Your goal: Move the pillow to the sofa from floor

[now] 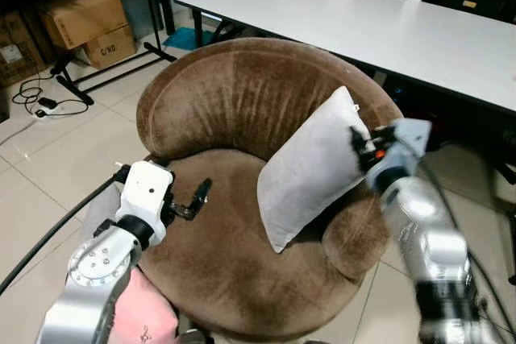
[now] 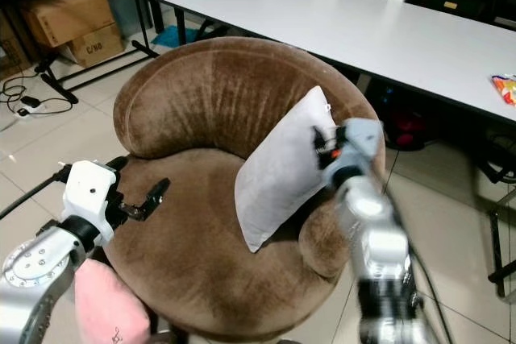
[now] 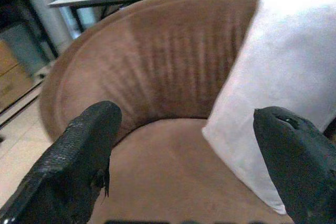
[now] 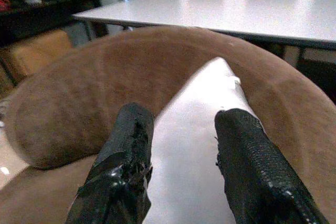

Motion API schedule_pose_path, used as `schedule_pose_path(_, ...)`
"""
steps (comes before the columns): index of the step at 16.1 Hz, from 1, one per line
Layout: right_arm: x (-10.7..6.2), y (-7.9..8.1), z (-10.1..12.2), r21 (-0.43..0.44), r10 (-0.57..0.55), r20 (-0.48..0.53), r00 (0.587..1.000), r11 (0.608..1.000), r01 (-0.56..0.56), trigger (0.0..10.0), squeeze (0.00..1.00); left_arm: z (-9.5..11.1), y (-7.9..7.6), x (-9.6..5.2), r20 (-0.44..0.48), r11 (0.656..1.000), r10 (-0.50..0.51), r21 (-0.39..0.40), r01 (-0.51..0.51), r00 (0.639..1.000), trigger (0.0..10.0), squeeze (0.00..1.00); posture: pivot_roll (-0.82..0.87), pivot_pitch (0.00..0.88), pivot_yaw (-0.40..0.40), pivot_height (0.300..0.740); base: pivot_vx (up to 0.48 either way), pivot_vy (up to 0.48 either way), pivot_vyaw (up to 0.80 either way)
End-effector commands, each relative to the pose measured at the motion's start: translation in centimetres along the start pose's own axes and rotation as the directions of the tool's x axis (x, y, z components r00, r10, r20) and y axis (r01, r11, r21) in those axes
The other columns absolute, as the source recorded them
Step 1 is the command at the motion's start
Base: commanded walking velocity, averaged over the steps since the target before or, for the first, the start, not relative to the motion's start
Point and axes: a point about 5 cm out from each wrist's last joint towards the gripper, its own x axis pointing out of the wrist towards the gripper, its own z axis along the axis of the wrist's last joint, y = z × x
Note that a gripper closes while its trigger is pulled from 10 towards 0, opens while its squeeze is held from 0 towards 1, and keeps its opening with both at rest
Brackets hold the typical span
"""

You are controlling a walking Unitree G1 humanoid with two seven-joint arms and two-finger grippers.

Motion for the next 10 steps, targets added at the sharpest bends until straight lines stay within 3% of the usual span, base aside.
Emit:
schedule_pose_path(1,-0.6,0.7,0.2,-0.016,0.005,0.011,1.0,1.0,-0.005,10.0,0.0,-0.2,0.0,-0.2,-0.006,1.0,0.023,0.002,-0.023,1.0,10.0,0.0,-0.01,0.0,-0.036,0.74,0.0,0.0,0.0)
schedule_pose_path(4,-1.7,0.8,-1.2,-0.052,-0.029,-0.033,0.999,0.998,0.027,10.0,0.0,-0.5,-0.3,-0.3,-0.004,0.999,0.044,-0.009,-0.044,0.999,10.0,0.0,0.0,0.0,-0.046,0.74,0.0,0.0,0.0)
schedule_pose_path(10,-2.5,1.1,-0.1,-0.114,-0.04,-0.055,0.998,0.993,0.033,10.0,0.0,-0.6,-0.4,-0.2,0.01,0.995,0.094,-0.02,-0.093,0.996,10.0,0.0,-0.01,0.0,-0.062,0.74,0.0,0.0,0.0)
